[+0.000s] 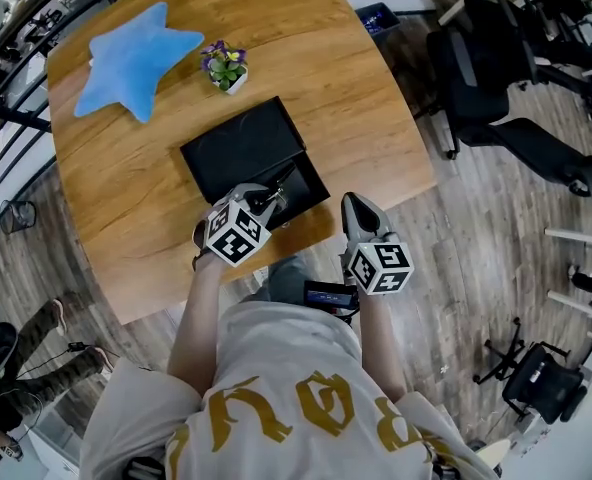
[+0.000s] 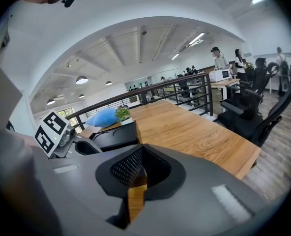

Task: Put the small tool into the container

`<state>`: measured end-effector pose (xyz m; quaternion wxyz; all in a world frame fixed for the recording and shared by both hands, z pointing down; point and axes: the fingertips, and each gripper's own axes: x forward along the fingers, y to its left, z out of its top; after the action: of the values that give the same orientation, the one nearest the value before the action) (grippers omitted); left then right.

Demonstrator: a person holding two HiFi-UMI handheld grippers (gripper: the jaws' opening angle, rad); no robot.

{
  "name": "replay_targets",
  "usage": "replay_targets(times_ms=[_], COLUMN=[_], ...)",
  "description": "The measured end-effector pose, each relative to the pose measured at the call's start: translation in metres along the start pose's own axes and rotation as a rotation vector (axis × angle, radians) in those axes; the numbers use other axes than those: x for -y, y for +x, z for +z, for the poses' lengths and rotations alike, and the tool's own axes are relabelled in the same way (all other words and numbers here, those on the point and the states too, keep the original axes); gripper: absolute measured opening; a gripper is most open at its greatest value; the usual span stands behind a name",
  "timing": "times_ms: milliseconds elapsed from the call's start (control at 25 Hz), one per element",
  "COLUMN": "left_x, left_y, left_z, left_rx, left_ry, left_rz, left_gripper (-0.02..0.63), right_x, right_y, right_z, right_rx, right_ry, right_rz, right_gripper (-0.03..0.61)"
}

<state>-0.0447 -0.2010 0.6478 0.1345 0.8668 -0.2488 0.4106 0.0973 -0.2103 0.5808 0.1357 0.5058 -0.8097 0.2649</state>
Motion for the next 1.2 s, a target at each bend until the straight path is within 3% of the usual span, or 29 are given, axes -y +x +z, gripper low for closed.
replay_targets(times_ms=[920, 1200], left_x=[0.022, 0.024], left_y=[0.017, 0.016], left_z=[-0.007, -0.003], left_rx=[-0.120, -0.104], left_ry=[-0.026, -0.046], left_rz=[-0.206, -0.215], left_gripper=[0.151, 0.152], right_x=[-0.005, -0.010], right_y=[-0.002, -0.008], right_z=[0.006, 0.011], right_rx=[0.013, 0.027], right_ry=[-0.009, -0.023], right_rz=[-0.003, 0.002], right_gripper=[0.023, 0.023])
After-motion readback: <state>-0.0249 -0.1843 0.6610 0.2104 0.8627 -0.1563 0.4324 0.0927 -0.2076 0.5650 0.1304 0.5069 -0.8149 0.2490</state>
